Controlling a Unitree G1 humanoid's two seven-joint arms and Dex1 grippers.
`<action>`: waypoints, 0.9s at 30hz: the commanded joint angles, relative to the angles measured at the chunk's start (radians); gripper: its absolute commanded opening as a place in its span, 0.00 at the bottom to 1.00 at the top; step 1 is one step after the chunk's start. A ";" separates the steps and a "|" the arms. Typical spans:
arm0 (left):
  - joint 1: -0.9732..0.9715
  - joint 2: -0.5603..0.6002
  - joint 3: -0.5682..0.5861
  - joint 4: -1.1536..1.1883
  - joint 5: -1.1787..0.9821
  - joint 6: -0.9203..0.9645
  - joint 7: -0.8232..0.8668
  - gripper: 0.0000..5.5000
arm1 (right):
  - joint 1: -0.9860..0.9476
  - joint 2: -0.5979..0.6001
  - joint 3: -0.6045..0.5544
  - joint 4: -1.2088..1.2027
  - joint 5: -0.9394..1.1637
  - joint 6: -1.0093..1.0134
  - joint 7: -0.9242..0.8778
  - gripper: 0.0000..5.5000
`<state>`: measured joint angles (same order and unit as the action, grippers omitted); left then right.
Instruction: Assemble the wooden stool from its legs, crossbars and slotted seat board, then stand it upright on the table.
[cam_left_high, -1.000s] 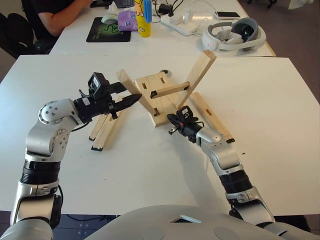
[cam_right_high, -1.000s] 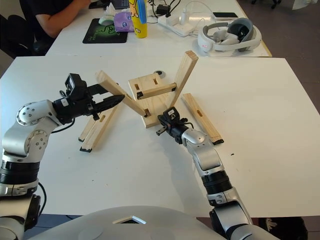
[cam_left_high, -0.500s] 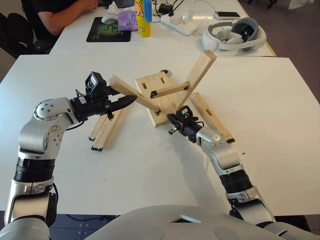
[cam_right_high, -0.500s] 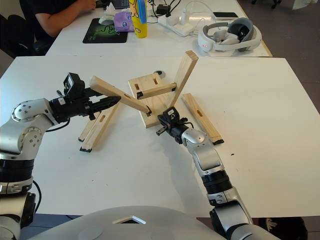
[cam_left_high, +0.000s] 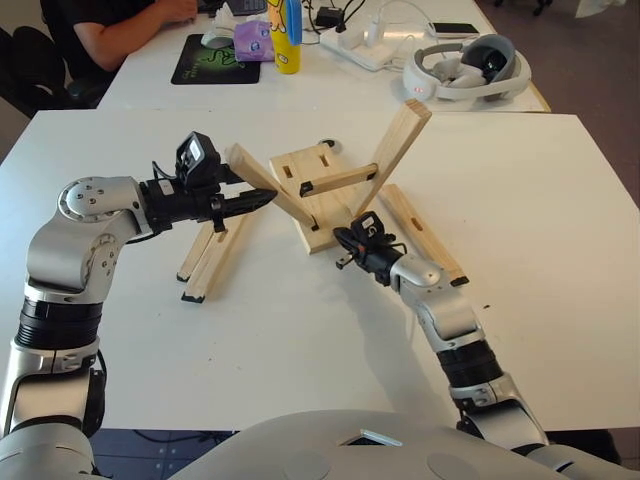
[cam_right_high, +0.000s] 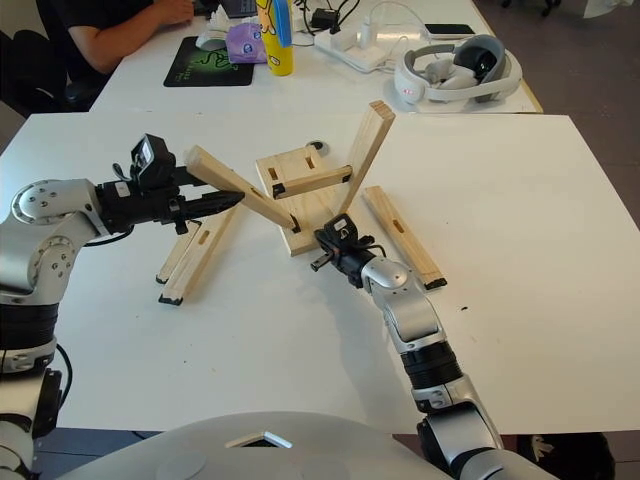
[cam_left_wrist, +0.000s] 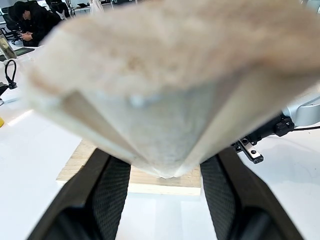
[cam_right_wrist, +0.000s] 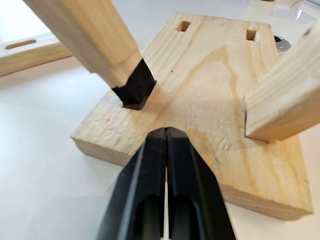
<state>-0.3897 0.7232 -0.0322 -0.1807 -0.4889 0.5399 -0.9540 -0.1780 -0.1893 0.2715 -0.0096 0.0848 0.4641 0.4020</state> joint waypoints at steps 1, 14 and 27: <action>-0.022 0.001 -0.027 0.005 0.023 0.026 -0.002 0.37 | 0.032 -0.005 0.017 0.030 -0.022 0.063 -0.008 0.00; -0.067 -0.042 -0.070 -0.001 0.034 0.047 0.006 0.37 | 0.038 -0.001 0.029 0.008 -0.011 0.113 -0.012 0.00; -0.098 -0.071 -0.157 0.026 0.100 0.020 -0.005 0.37 | 0.042 0.010 0.039 0.004 -0.009 0.135 -0.011 0.00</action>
<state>-0.4935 0.6685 -0.1433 -0.1787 -0.4152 0.5414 -0.9468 -0.1771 -0.1785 0.2835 -0.0422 0.0855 0.5323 0.3852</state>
